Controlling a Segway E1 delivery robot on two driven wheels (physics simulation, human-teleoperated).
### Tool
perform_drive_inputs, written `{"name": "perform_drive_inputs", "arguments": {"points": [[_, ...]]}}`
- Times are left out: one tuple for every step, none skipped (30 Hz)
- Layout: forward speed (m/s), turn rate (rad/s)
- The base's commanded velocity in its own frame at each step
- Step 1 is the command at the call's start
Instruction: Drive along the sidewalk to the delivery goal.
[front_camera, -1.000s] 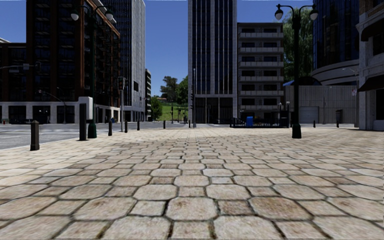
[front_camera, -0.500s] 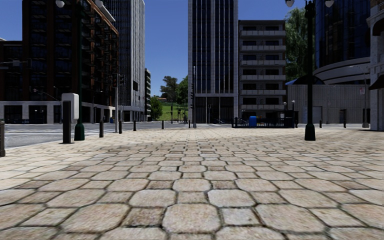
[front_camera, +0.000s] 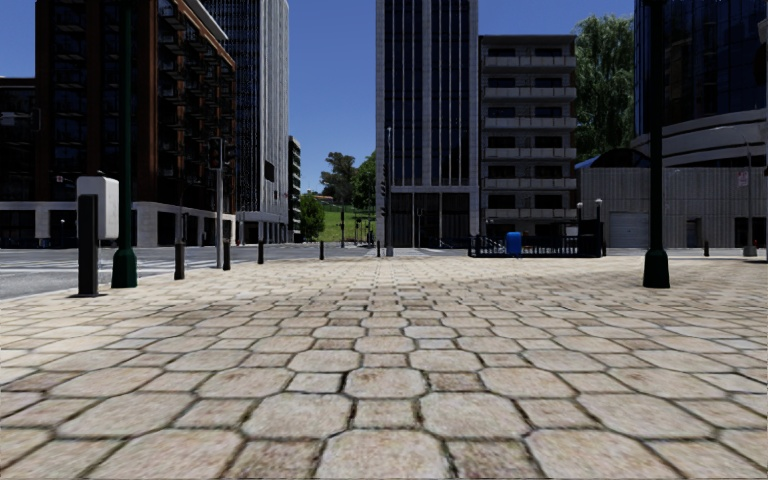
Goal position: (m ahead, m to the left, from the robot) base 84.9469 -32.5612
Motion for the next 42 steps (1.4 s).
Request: {"name": "perform_drive_inputs", "arguments": {"points": [[2.0, 0.0], [2.0, 0.0], [2.0, 0.0], [2.0, 0.0], [2.0, 0.0], [2.0, 0.0], [2.0, 0.0], [2.0, 0.0], [2.0, 0.0], [2.0, 0.0], [2.0, 0.0], [2.0, 0.0], [2.0, 0.0], [2.0, 0.0], [2.0, 0.0], [2.0, 0.0], [2.0, 0.0], [2.0, 0.0], [2.0, 0.0], [2.0, 0.0], [2.0, 0.0], [2.0, 0.0], [2.0, 0.0], [2.0, 0.0], [2.0, 0.0], [2.0, 0.0], [2.0, 0.0], [2.0, 0.0], [2.0, 0.0], [2.0, 0.0], [2.0, 0.0], [2.0, 0.0], [2.0, 0.0], [2.0, 0.0], [2.0, 0.0], [2.0, 0.0], [2.0, 0.0], [2.0, 0.0], [2.0, 0.0], [2.0, 0.0], [2.0, 0.0], [2.0, 0.0]]}}
